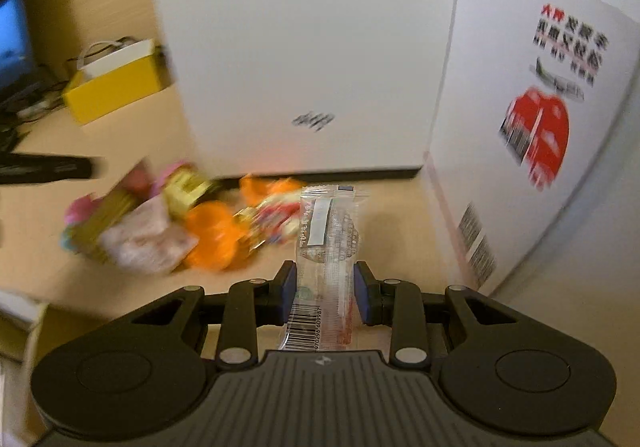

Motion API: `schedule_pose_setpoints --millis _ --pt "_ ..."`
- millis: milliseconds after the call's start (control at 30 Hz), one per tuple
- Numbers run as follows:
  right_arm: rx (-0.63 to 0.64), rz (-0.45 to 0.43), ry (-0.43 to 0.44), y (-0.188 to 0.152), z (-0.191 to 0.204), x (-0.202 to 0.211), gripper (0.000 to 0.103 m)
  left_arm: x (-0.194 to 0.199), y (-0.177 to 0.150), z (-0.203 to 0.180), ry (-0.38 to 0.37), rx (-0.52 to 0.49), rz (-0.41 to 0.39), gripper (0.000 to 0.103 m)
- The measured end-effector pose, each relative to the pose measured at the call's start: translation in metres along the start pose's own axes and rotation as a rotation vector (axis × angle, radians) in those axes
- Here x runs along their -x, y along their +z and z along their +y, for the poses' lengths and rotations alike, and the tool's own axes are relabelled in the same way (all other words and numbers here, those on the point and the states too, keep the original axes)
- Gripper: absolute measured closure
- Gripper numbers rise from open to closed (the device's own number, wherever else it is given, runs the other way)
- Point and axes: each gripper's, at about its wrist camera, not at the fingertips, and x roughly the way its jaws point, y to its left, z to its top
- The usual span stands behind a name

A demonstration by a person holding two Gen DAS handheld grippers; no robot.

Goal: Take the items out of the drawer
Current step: 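Place the pink item with the left gripper while the right sets the clear packet on the desk, then lower the left gripper into the drawer and grasp the doll keychain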

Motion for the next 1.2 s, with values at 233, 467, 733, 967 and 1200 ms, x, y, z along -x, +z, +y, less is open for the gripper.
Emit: schedule_pose_setpoints --millis 233,467,733,967,1200 --pt "0.030 0.037 -0.013 0.015 -0.004 -0.050 0.073 0.035 -0.050 -0.005 -0.021 0.031 0.094 0.071" --pt "0.058 0.045 0.018 0.018 0.002 -0.072 0.071 0.023 -0.082 -0.009 0.026 0.037 0.230 0.071" --pt "0.182 -0.013 0.263 0.007 -0.006 -0.040 0.064 0.019 -0.091 -0.020 -0.009 0.030 0.273 0.071" --pt "0.183 -0.016 0.327 -0.017 -0.023 0.001 0.057 0.007 -0.097 -0.037 -0.065 -0.007 0.314 0.071" --pt "0.184 0.161 0.439 -0.055 -0.026 0.010 0.054 -0.021 -0.112 -0.036 -0.139 -0.012 0.450 0.071"
